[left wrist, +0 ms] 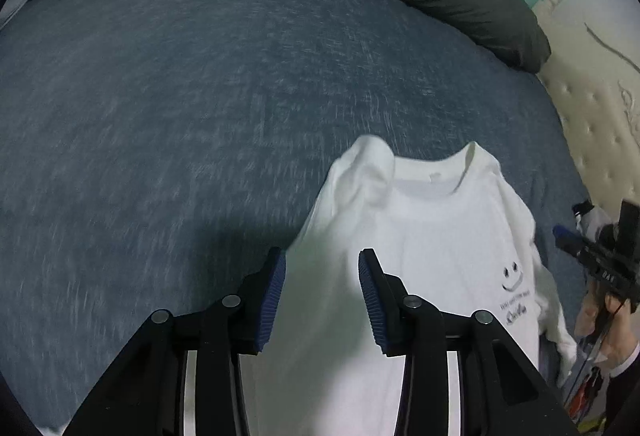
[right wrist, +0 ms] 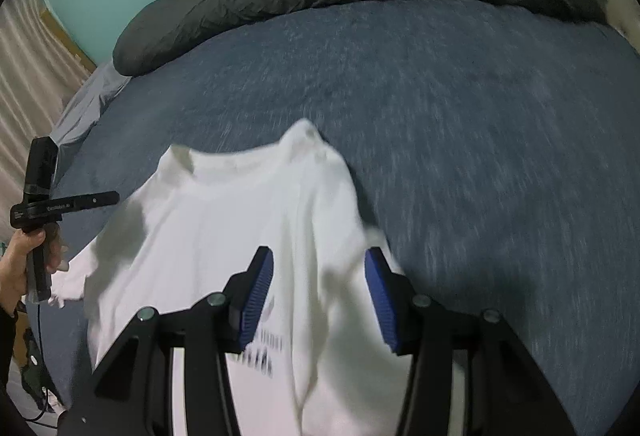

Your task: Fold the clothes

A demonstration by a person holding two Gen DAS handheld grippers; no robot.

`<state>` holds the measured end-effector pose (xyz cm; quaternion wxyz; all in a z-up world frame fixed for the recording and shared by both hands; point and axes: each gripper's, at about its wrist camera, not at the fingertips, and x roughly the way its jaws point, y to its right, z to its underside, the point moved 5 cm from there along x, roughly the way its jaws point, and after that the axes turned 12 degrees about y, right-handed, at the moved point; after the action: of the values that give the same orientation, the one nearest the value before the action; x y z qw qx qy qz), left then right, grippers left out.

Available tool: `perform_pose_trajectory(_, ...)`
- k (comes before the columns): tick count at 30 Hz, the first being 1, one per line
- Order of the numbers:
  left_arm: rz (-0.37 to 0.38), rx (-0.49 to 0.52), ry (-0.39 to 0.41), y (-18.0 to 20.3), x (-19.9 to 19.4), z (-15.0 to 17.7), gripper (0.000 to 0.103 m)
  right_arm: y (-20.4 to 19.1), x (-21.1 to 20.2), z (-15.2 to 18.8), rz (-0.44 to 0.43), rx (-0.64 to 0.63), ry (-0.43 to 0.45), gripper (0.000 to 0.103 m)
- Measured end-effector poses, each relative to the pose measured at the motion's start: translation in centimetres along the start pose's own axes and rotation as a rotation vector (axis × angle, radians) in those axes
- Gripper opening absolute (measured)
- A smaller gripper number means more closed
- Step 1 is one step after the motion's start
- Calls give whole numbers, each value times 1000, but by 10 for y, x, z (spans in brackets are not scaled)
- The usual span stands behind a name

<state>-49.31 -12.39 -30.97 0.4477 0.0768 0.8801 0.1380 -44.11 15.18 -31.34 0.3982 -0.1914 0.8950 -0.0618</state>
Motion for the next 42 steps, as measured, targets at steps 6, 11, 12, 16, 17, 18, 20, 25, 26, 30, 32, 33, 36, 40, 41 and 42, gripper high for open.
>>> perform_pose_trajectory(6, 32, 2, 1, 11, 37, -19, 44, -5, 53, -35, 16, -54, -14, 49)
perform_pose_trajectory(11, 61, 5, 4, 15, 52, -27, 44, -12, 91, -45, 31, -134, -42, 50)
perform_pose_trajectory(12, 62, 11, 0, 16, 55, -27, 44, -12, 99, -45, 34, -146, -49, 50)
perform_pose_trajectory(16, 72, 27, -14, 18, 67, -22, 39, -17, 117, -43, 27, -180, -58, 49)
perform_pose_trajectory(17, 74, 34, -16, 19, 69, -21, 30, -18, 120, -43, 21, -189, -52, 47)
perform_pose_trajectory(18, 69, 45, -13, 19, 70, -20, 11, -19, 121, -43, 19, -193, -50, 30)
perform_pose_trajectory(20, 52, 54, -1, 18, 69, -21, 5, -19, 124, -42, 17, -202, -47, 14)
perform_pose_trajectory(25, 18, 73, 51, 19, 54, -38, 5, -23, 111, -53, 6, -227, 40, 4)
perform_pose_trajectory(26, 12, 75, 57, 20, 52, -44, 5, -22, 109, -56, 14, -228, 51, 4)
perform_pose_trajectory(30, -37, 85, 79, 22, 45, -74, 4, -20, 99, -76, 32, -222, 105, 4)
perform_pose_trajectory(32, -52, 72, 92, 22, 45, -91, 4, -20, 96, -91, 44, -224, 132, 4)
perform_pose_trajectory(33, -59, 71, 98, 23, 46, -100, 4, -21, 96, -98, 52, -219, 143, 4)
perform_pose_trajectory(36, -82, 83, 120, 27, 49, -117, 4, -19, 99, -116, 75, -207, 168, 4)
perform_pose_trajectory(40, -108, 83, 130, 27, 63, -130, 4, -10, 111, -128, 111, -185, 187, 4)
perform_pose_trajectory(41, -116, 89, 125, 28, 69, -130, 4, -8, 115, -125, 119, -180, 185, 4)
perform_pose_trajectory(42, -124, 97, 109, 28, 77, -126, 5, -6, 119, -123, 128, -176, 182, 4)
